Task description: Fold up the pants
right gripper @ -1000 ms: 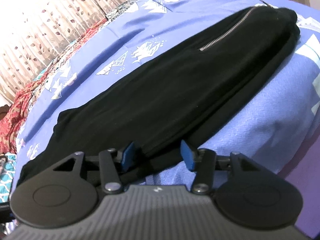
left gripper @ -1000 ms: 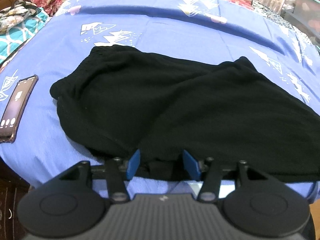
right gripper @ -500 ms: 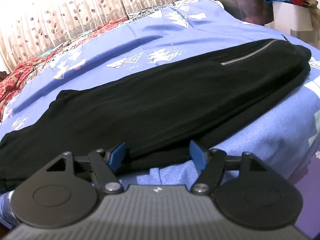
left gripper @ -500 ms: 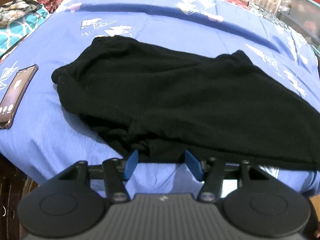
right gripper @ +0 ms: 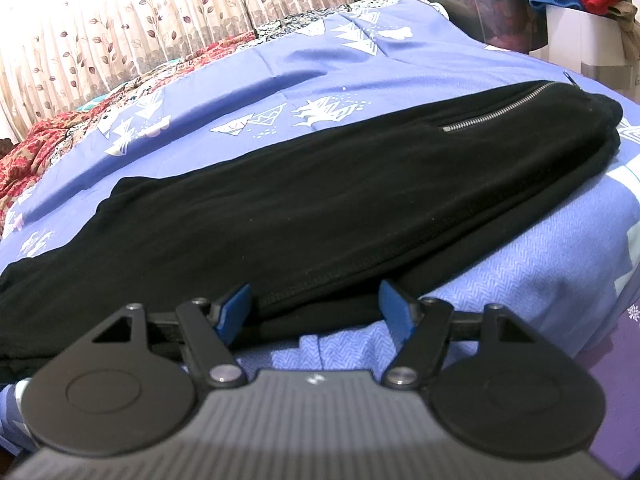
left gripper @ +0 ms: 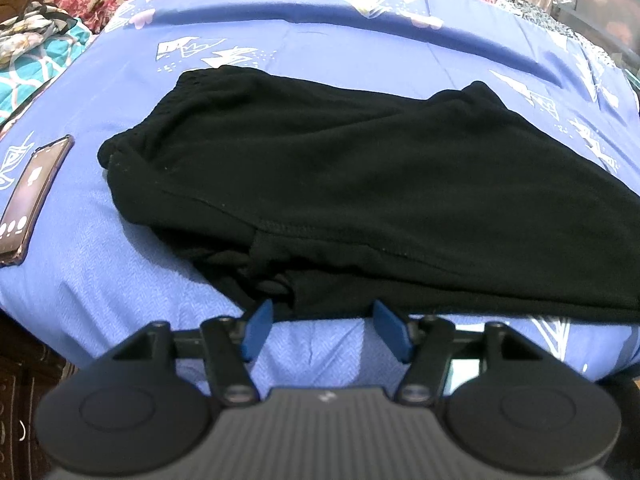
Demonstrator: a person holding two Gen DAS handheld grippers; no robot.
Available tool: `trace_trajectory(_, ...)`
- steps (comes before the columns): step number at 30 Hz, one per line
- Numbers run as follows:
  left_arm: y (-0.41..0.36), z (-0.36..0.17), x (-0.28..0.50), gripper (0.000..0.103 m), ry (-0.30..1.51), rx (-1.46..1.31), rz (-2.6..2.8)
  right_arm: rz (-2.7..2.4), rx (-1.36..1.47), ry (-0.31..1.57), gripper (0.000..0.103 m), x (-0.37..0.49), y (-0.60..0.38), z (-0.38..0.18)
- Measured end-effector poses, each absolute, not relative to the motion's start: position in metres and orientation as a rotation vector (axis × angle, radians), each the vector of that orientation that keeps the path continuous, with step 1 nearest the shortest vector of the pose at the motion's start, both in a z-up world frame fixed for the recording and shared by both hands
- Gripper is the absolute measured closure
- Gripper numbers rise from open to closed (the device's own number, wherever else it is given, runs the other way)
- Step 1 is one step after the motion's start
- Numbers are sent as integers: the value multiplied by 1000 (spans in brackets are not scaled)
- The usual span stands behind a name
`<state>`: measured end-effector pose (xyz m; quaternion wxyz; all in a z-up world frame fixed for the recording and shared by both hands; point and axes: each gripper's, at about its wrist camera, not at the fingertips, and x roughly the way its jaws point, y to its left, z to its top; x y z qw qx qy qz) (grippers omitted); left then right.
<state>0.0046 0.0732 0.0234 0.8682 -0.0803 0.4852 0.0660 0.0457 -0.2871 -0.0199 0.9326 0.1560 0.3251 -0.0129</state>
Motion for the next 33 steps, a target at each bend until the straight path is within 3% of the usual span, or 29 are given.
trace_trajectory(12, 68, 26, 4, 41, 1045, -156, 139, 12, 213, 602, 31, 18, -273, 6)
trace_trajectory(20, 51, 21, 5, 35, 1073, -122, 114, -2, 352, 754, 32, 37, -293, -20)
trace_trajectory(28, 44, 14, 8, 25, 1095, -107, 127, 16, 396, 748, 30, 42, -297, -23)
trace_trajectory(33, 42, 16, 9, 25, 1103, -107, 131, 26, 417, 743, 30, 39, -298, -24)
